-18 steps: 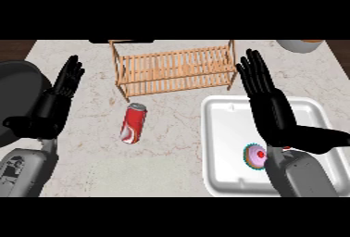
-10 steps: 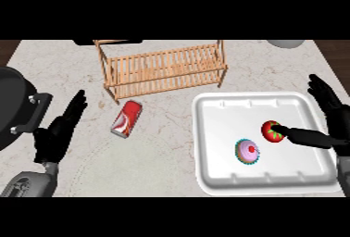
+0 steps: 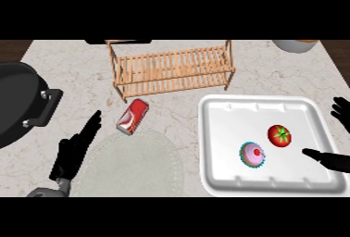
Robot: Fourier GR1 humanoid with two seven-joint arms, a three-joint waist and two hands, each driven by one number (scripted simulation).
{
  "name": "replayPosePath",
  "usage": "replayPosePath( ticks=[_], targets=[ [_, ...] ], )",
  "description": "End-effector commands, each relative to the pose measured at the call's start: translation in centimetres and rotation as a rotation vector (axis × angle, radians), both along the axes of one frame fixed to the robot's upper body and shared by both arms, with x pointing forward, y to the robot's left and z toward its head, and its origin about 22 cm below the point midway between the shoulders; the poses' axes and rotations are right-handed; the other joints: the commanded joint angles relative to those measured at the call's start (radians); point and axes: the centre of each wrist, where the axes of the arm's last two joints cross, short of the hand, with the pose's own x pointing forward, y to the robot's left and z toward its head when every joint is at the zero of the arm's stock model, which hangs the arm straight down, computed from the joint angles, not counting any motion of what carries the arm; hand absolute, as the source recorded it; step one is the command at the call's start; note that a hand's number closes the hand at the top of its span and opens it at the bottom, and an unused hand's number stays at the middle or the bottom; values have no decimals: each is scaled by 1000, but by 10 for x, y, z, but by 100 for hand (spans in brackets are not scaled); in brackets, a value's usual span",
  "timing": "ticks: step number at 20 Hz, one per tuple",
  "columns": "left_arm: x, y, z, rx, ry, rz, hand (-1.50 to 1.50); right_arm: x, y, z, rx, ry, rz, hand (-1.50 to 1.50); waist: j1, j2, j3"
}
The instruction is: Pick the cupcake from the tray and place it in the tiered shelf
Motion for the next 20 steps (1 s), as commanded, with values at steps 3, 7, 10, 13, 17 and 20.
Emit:
replayPosePath(
  ticks=[3, 7, 10, 13, 17, 20],
  targets=[
    [-8, -9, -2, -8, 12, -1, 0, -4, 25, 56, -60, 62, 198, -150, 11, -2, -1],
    [6, -8, 2, -8, 17, -9, 0, -14, 47, 75, -225, 282, 299, -150, 6, -1, -3],
    [7, -11, 3, -5, 5, -23, 0, -10, 62, 101, -531, 313, 243, -150, 27, 2, -8],
    [3, -12, 1, -11, 25, -46, 0, -14, 70, 115, -767, 389, 181, -150, 28, -1, -8],
    [18, -9, 9, 6, 15, -55, 0, -11, 103, 122, -920, 436, 75, -150, 43, 7, -5],
    [15, -14, -3, -12, 17, -54, 0, 4, 142, 115, -932, 483, 120, -150, 46, 7, -2]
  ],
)
